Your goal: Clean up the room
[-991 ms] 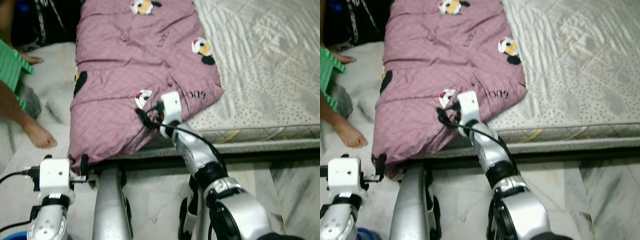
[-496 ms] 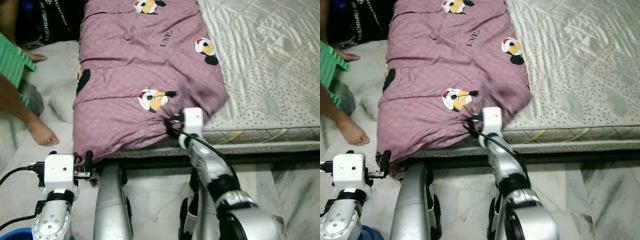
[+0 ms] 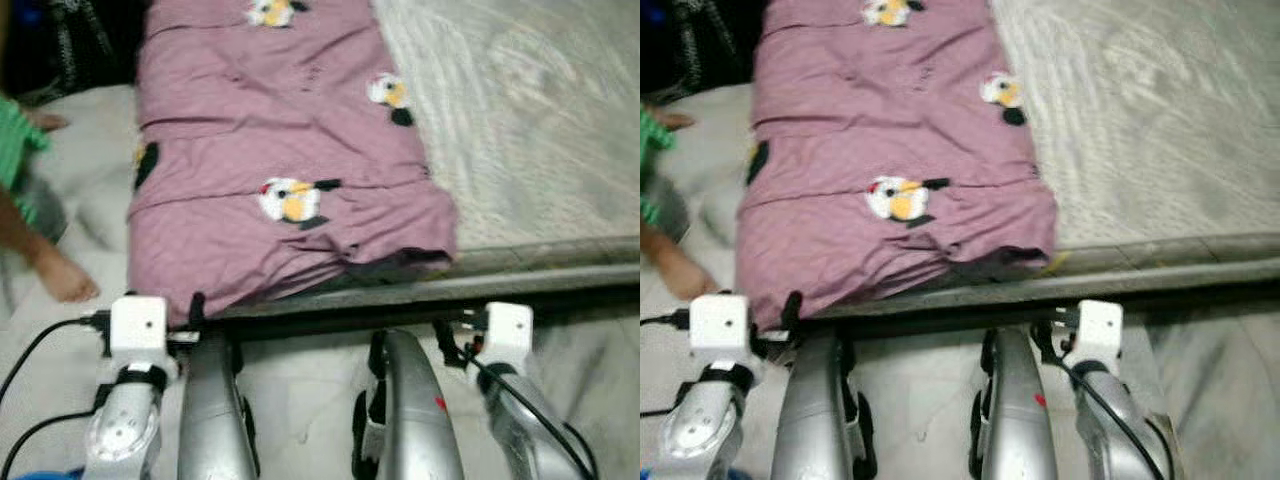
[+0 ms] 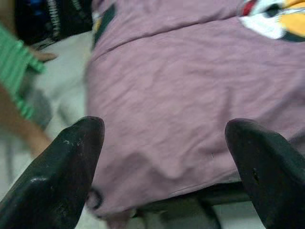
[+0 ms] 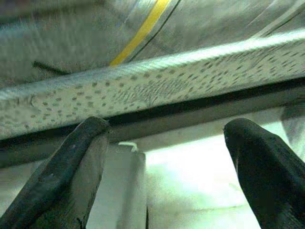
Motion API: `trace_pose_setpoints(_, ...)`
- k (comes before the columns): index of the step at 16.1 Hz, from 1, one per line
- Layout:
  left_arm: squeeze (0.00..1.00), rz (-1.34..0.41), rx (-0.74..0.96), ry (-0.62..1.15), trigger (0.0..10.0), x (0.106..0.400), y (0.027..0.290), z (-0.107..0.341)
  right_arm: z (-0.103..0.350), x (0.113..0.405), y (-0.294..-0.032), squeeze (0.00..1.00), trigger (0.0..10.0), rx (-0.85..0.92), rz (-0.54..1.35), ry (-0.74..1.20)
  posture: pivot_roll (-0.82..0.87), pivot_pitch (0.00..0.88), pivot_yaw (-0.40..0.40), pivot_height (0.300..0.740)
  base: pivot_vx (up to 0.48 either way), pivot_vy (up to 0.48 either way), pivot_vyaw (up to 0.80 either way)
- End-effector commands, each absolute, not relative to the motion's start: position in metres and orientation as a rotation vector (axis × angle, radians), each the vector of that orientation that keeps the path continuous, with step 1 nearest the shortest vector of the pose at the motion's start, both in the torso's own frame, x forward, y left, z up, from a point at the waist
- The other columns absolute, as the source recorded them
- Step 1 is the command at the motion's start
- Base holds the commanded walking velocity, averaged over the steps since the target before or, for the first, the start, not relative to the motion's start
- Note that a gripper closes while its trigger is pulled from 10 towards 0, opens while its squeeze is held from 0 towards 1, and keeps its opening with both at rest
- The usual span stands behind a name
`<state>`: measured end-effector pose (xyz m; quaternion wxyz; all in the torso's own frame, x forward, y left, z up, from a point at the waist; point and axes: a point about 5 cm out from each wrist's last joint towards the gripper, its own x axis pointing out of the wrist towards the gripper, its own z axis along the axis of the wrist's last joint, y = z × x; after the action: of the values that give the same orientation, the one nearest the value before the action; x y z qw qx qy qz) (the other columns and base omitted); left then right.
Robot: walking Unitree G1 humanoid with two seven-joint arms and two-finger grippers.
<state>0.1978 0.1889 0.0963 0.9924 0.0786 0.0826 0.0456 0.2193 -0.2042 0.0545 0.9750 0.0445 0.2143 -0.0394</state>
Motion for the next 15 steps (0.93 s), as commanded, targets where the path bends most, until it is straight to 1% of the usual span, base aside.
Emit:
trace_pose_setpoints(1,0.00,0.099,0.160,0.205,10.0,0.195,0.192,0.088,0.054,0.207,-0.213,0.00,9.9,0.079,-0.104,0.458,0.06,0.272,-0.028,0.567,0.000,0.000,0.00)
trace_pose_setpoints(2,0.00,0.084,0.151,0.189,10.0,0.205,0.189,0.088,0.064,0.191,-0.237,0.00,10.0,0.015,-0.209,0.456,0.04,0.263,-0.025,0.567,0.000,0.000,0.00)
trace_pose_setpoints(3,0.00,0.082,0.149,0.186,10.0,0.207,0.188,0.088,0.069,0.193,-0.242,0.00,10.0,0.010,-0.234,0.432,0.03,0.257,-0.023,0.567,0.000,0.000,0.00)
trace_pose_setpoints(4,0.00,0.075,0.135,0.171,10.0,0.214,0.186,0.090,0.091,0.219,-0.246,0.00,10.0,0.065,-0.252,0.285,0.03,0.251,-0.021,0.567,0.000,0.000,0.00)
trace_pose_setpoints(5,0.00,0.068,0.128,0.163,10.0,0.217,0.184,0.091,0.104,0.235,-0.244,0.00,10.0,0.105,-0.234,0.209,0.03,0.243,-0.019,0.567,0.000,0.000,0.00)
trace_pose_setpoints(7,0.00,0.049,0.112,0.157,10.0,0.219,0.181,0.091,0.112,0.249,-0.229,0.00,10.0,0.187,-0.101,0.189,0.04,0.234,-0.019,0.567,0.000,0.000,0.00)
trace_pose_setpoints(8,0.00,0.038,0.105,0.158,10.0,0.219,0.180,0.090,0.112,0.251,-0.215,0.00,10.0,0.243,0.019,0.224,0.04,0.232,-0.020,0.567,0.000,0.000,0.00)
trace_pose_setpoints(11,0.00,0.024,0.090,0.178,10.0,0.218,0.180,0.087,0.104,0.251,-0.199,0.00,10.0,0.312,0.185,0.314,0.05,0.232,-0.023,0.567,0.000,0.000,0.00)
trace_pose_setpoints(15,0.00,-0.012,0.070,0.188,10.0,0.217,0.175,0.086,0.101,0.253,-0.188,0.00,10.0,0.349,0.245,0.344,0.05,0.231,-0.015,0.567,0.000,0.000,0.00)
